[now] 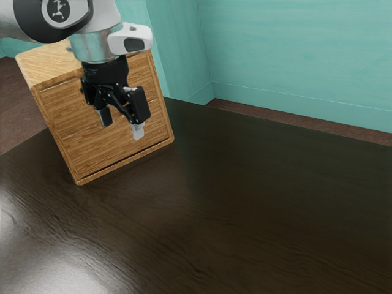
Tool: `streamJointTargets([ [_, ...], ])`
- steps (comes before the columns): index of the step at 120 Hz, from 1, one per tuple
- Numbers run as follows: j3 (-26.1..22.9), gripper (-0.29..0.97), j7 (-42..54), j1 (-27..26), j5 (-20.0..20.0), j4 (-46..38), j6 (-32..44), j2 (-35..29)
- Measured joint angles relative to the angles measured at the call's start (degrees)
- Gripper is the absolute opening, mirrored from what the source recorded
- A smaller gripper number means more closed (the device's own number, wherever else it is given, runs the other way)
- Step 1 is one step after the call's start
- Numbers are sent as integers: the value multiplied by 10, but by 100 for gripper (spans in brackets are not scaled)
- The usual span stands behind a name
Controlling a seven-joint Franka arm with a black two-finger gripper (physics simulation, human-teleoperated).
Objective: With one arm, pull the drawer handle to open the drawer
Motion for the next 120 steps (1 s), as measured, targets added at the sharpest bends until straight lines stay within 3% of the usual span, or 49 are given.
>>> streamJointTargets([
  [24, -3, 68, 9, 10, 9, -1, 67, 8],
  [38, 8, 68, 4, 14, 17, 0, 51, -17],
  [50, -20, 68, 27, 42, 61, -43, 60, -88],
  [63, -38, 68, 74, 10, 101, -97, 92, -115],
  [89, -28, 68, 200, 23, 194, -109, 165, -50],
  [104, -24, 66, 256, 27, 215, -108, 208, -29],
  [120, -3, 57, 300, 14, 219, -101, 238, -14],
])
